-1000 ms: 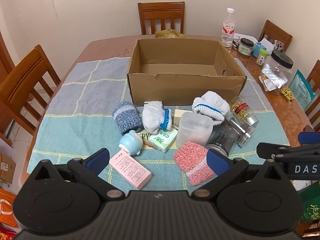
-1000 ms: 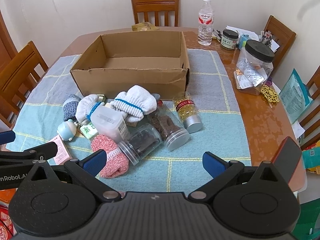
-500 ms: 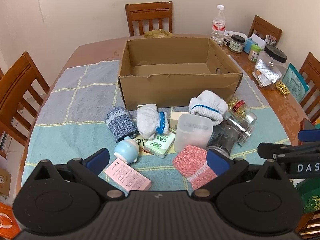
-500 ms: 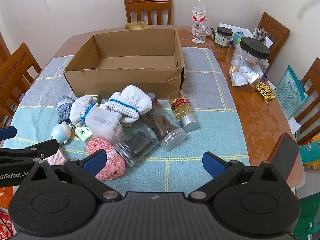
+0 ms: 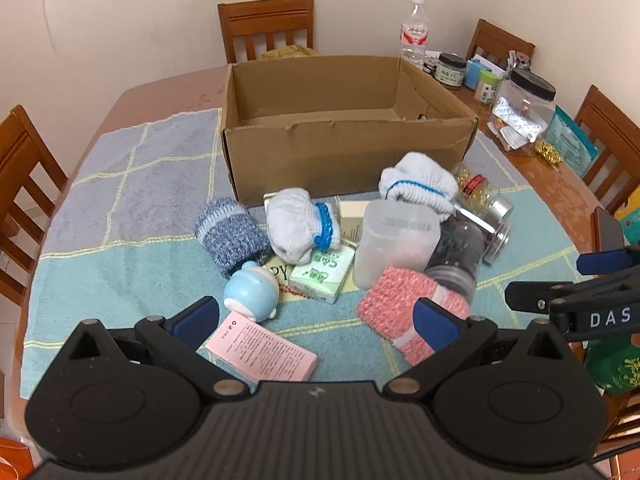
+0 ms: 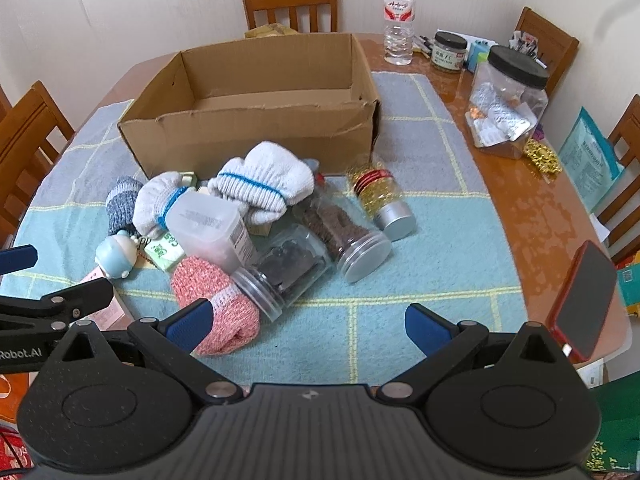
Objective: Organize objects
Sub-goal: 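Move left gripper toward pink medicine box while right gripper approaches pink knit sock, then close left gripper on pink medicine box while right gripper nears pink sock, then close right gripper on pink knit sock while left gripper holds pink box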
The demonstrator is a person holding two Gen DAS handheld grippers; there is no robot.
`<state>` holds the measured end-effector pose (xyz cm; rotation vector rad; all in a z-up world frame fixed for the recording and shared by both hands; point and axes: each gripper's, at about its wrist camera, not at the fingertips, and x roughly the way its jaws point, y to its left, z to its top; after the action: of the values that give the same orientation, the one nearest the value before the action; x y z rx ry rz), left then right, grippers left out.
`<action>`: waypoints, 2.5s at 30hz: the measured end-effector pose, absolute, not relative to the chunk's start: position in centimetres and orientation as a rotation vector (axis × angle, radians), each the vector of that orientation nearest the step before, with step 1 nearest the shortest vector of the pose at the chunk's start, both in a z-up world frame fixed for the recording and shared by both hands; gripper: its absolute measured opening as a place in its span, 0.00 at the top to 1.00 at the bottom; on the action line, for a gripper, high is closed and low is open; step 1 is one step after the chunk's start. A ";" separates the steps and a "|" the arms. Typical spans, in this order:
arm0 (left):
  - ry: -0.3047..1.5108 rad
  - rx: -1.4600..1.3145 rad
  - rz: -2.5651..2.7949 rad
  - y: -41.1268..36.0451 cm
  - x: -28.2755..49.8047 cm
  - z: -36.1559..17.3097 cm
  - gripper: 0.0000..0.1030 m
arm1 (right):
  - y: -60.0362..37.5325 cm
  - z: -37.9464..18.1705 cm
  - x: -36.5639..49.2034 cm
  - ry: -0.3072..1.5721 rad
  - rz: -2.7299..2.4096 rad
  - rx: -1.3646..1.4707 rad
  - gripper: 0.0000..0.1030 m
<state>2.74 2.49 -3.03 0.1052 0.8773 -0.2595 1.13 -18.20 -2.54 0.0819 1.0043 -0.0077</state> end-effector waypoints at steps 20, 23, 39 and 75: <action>0.908 0.314 -0.471 6.4 4.2 -9.8 0.01 | -14.8 -8.5 1.4 1.026 0.122 0.088 0.00; 0.908 0.345 -0.497 6.4 4.8 -10.7 0.01 | -14.4 -9.1 1.5 1.033 0.117 0.081 0.00; 0.927 0.330 -0.571 7.7 5.9 -11.7 0.20 | -13.4 -10.1 1.7 1.051 0.080 0.107 0.00; 0.962 0.263 -0.525 10.8 6.6 -11.3 0.20 | -7.8 -11.1 3.7 1.057 0.245 -0.053 0.00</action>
<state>6.57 10.84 -11.28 0.2633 0.9620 -0.5246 3.69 -7.84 -11.05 -0.0532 1.0566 0.2447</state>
